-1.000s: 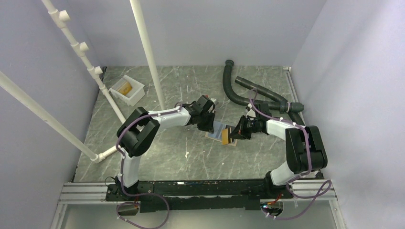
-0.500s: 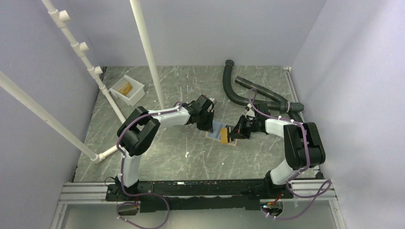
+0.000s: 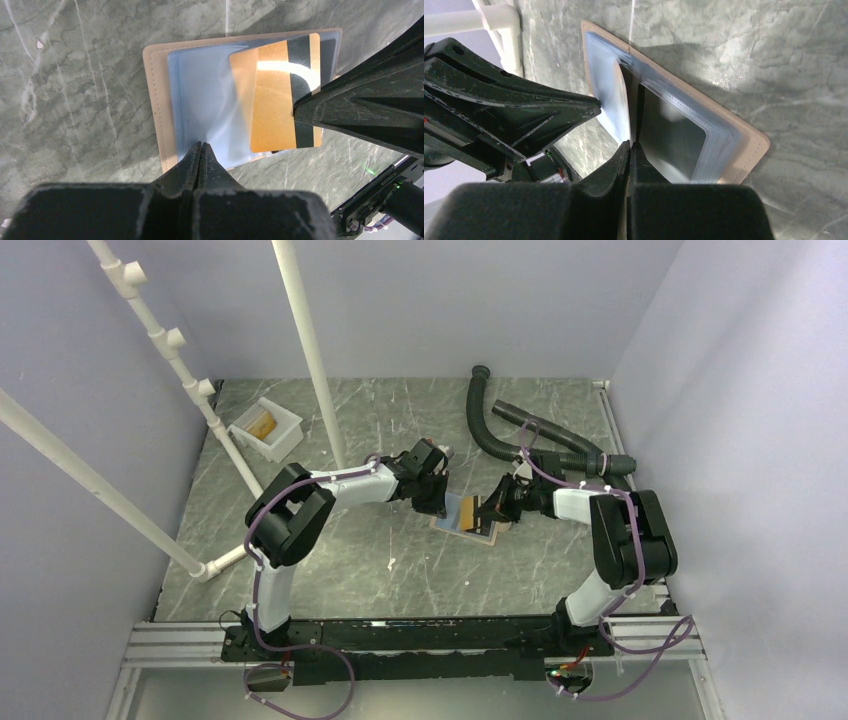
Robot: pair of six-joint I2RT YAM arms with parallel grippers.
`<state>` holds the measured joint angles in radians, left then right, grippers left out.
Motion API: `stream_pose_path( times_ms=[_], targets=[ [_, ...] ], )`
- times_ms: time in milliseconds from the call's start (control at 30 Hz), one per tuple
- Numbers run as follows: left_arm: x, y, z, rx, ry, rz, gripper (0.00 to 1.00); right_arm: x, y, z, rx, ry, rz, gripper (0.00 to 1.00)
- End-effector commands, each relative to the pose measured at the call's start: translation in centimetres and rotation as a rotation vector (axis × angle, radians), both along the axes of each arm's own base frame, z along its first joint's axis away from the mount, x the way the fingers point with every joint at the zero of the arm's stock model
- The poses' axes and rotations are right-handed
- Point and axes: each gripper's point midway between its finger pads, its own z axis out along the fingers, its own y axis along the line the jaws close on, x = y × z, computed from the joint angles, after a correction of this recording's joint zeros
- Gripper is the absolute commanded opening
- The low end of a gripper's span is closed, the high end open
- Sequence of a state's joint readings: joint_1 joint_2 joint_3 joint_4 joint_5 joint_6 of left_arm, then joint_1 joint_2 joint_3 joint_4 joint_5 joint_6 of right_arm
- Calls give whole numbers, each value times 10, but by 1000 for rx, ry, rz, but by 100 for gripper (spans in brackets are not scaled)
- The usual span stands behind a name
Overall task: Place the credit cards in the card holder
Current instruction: Insert the credit card into the card holder.
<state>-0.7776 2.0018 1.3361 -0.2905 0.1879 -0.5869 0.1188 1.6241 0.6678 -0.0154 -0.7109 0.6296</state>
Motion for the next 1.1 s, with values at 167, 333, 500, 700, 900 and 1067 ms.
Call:
stream_pose_path(
  times_ms=[167,333,500,700,900,1067],
  targets=[
    [-8,19,-27,79,34,-8,0,21,5,-3,13,-81,-38,0],
    [-7,16,-25,65,34,-12,0,16,18,-7,29,-74,1,2],
    [-4,15,-12,40,18,-9,0,10,-8,-22,-190,-44,12,27],
    [-2,16,1,-9,25,1,0,6,-25,-15,-317,-68,39,34],
    [11,26,29,-63,-18,47,26,5,-23,-13,-326,-74,64,34],
    [17,36,18,-11,-2,82,21,9,-8,-14,-275,-79,85,32]
  ],
)
